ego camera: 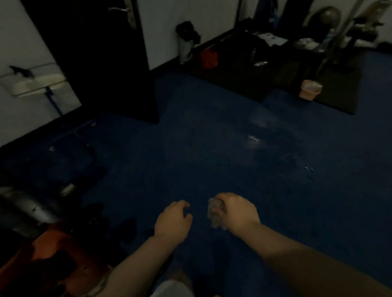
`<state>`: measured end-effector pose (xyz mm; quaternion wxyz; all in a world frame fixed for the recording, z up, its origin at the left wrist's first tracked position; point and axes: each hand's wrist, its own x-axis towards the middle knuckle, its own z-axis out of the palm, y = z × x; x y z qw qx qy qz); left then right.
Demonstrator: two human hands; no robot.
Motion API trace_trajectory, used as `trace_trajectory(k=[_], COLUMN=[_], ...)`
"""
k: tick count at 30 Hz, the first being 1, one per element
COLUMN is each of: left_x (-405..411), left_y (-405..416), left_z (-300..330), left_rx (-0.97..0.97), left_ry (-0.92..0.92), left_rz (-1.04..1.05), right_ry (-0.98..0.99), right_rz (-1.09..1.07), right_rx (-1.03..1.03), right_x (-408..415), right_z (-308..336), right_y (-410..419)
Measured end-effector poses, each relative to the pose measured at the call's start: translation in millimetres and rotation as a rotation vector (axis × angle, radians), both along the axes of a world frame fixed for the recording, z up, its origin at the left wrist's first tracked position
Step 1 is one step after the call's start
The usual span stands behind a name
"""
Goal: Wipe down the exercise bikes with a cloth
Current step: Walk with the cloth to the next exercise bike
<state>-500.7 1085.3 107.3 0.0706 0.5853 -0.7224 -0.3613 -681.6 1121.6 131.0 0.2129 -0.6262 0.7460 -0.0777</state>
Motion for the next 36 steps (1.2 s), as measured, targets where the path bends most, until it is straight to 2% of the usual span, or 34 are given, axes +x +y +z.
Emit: trace_trajectory(k=[6,11,22,31,36], left_x=[17.2,32.6,78.9,153.8,182.7], left_y=[-58.0,-126.4,-244.1,-326.0,-371.6], left_z=[-9.7,-11.1,7.7,3.4,18.8], left_rx=[0.033,0.045,-0.011,0.035,-0.043], left_ry=[-0.085,-0.052,-0.057,-0.128,-0.099], left_rz=[0.176,0.301,0.515,0.893,1.127], right_ry=[-0.014,-0.027,-0.069,-0.095,-0.118], right_rz=[0.209,0.347,0.517,0.877,1.063], right_rx=[-0.055,-0.056,-0.079,-0.055,-0.094], right_x=[15.1,30.1,89.7,181.7,231.7], right_z=[-11.3,-7.6,2.0,-3.0,12.0], right_y=[-93.9,-174.2,-333.1,-483.1,-553.0])
